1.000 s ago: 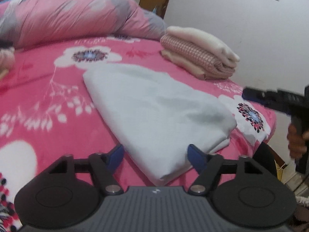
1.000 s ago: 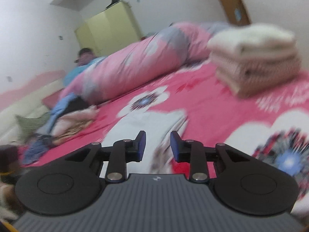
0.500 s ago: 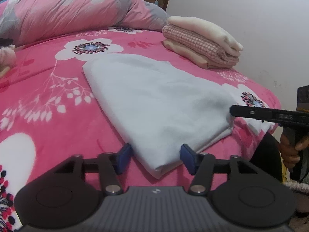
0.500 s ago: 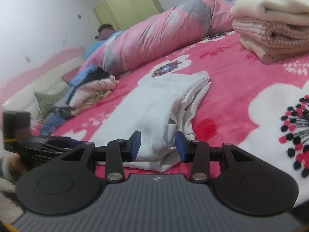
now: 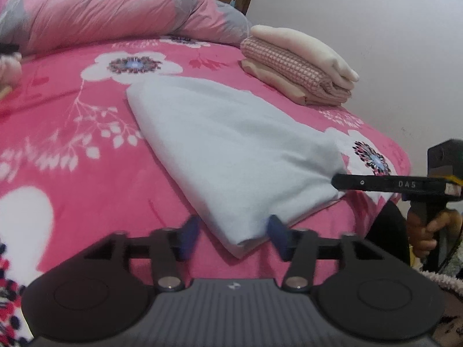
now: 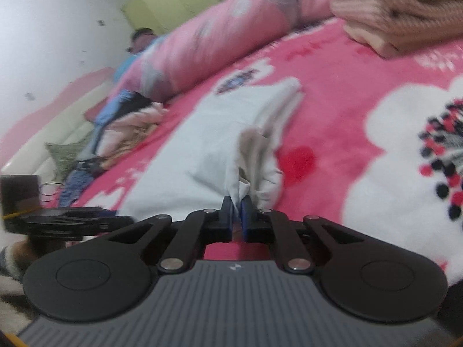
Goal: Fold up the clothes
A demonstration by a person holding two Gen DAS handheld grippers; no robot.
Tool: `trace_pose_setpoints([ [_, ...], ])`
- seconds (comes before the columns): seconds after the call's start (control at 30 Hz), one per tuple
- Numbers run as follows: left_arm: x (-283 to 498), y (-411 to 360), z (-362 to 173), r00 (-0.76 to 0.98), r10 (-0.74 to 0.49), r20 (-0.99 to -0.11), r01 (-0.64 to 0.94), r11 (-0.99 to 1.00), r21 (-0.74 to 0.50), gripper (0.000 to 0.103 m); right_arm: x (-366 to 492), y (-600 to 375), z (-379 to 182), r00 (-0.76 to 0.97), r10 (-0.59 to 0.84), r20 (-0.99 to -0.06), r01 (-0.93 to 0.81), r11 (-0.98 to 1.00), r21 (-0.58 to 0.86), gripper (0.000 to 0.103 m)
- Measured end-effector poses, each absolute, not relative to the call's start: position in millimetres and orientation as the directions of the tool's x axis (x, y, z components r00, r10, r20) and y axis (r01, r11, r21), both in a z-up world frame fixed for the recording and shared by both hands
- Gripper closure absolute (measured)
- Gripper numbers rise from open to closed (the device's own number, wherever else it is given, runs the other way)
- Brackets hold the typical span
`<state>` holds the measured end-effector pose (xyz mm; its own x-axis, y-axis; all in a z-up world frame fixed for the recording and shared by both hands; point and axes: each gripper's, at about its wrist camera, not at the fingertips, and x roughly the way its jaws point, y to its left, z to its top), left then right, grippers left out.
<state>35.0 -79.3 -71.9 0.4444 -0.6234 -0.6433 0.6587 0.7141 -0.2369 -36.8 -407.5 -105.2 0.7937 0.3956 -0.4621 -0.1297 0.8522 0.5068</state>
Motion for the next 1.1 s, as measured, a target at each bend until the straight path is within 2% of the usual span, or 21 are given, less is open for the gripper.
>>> trace_pose_setpoints([
  [0.03, 33.4, -76.9, -68.1, 0.469, -0.614, -0.635, 0.656, 0.724, -0.215, 0.032, -36.2, -405.9, -100.6, 0.802, 0.387, -0.455, -0.140, 0.862, 0.487, 0.095],
  [0.13, 32.9, -66.1, -55.7, 0.527, -0.604, -0.597, 0.639, 0.745, -0.190, 0.031, -34.2, -401.1, -86.7, 0.825, 0.363, -0.433, -0.168, 0.890, 0.425, 0.087],
  [0.27, 38.9, -64.4, -39.8, 0.578, -0.620, -0.530, 0.633, 0.751, -0.188, 0.031, -31.6, -394.8, -68.2, 0.854, 0.333, -0.400, -0.201, 0.920, 0.337, 0.085],
  [0.43, 50.1, -108.1, -45.3, 0.573, -0.602, -0.556, 0.660, 0.741, -0.122, 0.031, -23.9, -382.5, -50.0, 0.876, 0.315, -0.366, -0.248, 0.944, 0.220, 0.085],
  [0.5, 58.1, -125.6, -56.0, 0.560, -0.576, -0.596, 0.652, 0.750, -0.113, 0.031, -9.0, -369.6, -58.8, 0.859, 0.317, -0.402, -0.272, 0.948, 0.167, 0.086],
  [0.6, 71.7, -136.6, -72.3, 0.525, -0.548, -0.651, 0.621, 0.770, -0.148, 0.031, 22.2, -363.3, -89.4, 0.801, 0.238, -0.549, -0.231, 0.969, 0.084, 0.085],
  [0.73, 77.6, -137.0, -72.9, 0.502, -0.549, -0.669, 0.602, 0.777, -0.186, 0.023, 31.3, -361.5, -71.0, 0.788, 0.218, -0.576, -0.241, 0.970, 0.036, 0.085],
  [0.87, 82.1, -139.4, -70.8, 0.486, -0.538, -0.689, 0.580, 0.788, -0.206, 0.022, 40.7, -358.0, -37.4, 0.827, 0.207, -0.523, -0.265, 0.963, -0.038, 0.085],
  [0.97, 83.4, -145.7, -68.6, 0.482, -0.513, -0.710, 0.570, 0.799, -0.190, 0.020, 64.9, -359.6, -42.3, 0.818, 0.226, -0.528, -0.274, 0.962, -0.012, 0.084],
  [1.1, 82.5, -155.5, -66.7, 0.479, -0.476, -0.738, 0.570, 0.808, -0.151, 0.017, 109.9, -361.8, -77.7, 0.699, 0.201, -0.686, -0.249, 0.968, 0.029, 0.082],
])
